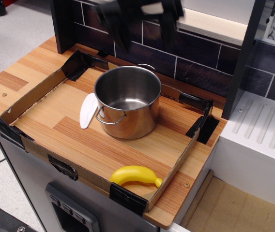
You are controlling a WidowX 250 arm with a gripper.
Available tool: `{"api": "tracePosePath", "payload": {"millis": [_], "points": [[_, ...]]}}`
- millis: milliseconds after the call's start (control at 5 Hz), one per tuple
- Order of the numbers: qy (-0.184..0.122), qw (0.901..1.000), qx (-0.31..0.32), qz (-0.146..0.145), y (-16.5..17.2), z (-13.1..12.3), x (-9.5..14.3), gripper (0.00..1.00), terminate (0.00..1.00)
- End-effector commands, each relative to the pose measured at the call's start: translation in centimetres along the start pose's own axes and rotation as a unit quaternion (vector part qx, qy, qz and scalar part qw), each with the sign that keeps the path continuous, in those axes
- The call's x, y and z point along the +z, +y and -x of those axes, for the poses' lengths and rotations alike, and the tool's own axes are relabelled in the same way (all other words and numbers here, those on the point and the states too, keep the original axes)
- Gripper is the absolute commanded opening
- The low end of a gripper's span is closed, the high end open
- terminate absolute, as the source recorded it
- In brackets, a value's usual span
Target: Upright metal pot
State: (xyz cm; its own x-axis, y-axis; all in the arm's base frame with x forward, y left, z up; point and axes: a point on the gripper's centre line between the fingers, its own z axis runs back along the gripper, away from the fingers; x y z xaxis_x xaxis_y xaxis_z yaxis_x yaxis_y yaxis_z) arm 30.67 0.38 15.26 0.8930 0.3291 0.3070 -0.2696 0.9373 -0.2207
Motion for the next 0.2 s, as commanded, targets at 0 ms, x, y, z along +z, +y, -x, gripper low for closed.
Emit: {"api": "tracePosePath", "payload": {"millis": [0], "points": [[-0.033, 0.9979, -0.006, -0.055, 0.48, -2.30, 3.61, 1.00, 1.00]]}}
